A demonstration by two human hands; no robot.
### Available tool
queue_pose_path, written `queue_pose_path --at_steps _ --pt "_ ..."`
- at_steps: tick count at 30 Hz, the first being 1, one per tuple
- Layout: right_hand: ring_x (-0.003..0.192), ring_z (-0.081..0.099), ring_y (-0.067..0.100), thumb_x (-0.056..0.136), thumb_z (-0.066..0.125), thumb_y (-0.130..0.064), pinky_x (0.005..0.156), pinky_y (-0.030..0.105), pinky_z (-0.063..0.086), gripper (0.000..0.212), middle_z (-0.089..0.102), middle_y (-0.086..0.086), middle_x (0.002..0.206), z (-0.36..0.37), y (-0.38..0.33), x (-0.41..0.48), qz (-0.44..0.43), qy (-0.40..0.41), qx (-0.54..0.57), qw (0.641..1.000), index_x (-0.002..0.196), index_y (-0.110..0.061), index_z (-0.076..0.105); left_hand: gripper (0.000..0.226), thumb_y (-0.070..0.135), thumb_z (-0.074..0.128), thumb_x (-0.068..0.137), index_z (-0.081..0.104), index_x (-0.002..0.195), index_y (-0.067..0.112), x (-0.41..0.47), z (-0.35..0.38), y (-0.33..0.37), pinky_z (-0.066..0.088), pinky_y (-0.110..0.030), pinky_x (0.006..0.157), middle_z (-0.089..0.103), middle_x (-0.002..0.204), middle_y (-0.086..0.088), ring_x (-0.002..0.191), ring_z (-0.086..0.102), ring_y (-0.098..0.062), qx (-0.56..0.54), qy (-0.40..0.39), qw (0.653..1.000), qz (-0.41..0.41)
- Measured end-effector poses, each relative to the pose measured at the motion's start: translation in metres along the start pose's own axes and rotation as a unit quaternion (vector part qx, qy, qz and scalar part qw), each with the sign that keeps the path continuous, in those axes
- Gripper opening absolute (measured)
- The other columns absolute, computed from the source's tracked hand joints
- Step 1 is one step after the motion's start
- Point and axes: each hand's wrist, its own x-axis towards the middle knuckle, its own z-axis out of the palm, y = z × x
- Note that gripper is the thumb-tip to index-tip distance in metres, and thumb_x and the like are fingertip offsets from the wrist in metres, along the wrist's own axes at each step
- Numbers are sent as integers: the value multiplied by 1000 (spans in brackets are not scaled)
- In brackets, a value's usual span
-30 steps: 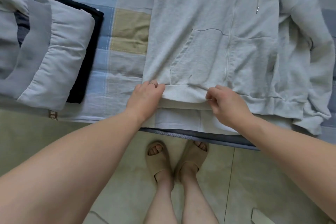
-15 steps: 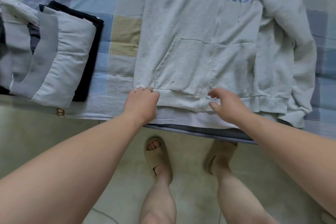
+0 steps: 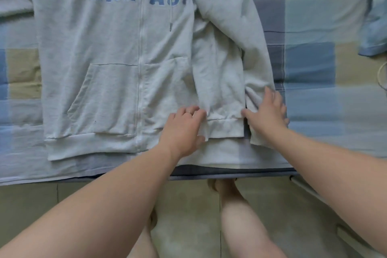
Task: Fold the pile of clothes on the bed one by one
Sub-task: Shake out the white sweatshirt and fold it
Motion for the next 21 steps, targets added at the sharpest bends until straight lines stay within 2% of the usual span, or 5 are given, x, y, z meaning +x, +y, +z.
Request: queue_pose_path --at_steps 6,8,11,14,21 --pt "118 52 38 90 66 -26 81 36 37 58 52 12 133 -23 33 52 -47 -27 130 990 139 -16 38 88 59 65 86 19 154 28 52 5 67 10 -49 122 -7 168 -4 153 -1 -33 71 -25 995 -59" --pt "112 56 37 92 63 -23 75 32 33 37 60 13 120 -32 40 61 -57 -48 125 989 124 -9 50 77 58 64 85 34 145 21 66 3 79 6 -54 121 6 166 -7 152 2 -35 117 -41 991 -54" --pt "102 56 38 97 54 -18 71 34 30 12 61 16 105 -56 62 72 -33 54 137 989 104 -8 54 42 32 55 91 49 128 15 82 5 95 15 -56 117 40 145 -12 139 25 -37 181 -46 982 -20" --pt "103 54 38 97 51 -16 73 37 33 14 60 16 113 -95 92 82 7 169 123 978 110 -12 52 30 29 51 94 55 122 18 97 5 110 21 -57 113 51 133 -9 128 38 -36 153 -58 986 -31" --pt "101 57 40 87 61 -18 82 46 47 44 55 10 122 -162 114 101 -109 129 -57 984 127 -23 45 53 39 58 90 42 138 25 148 -37 143 26 -46 111 37 153 -3 139 32 -31 21 69 997 2"
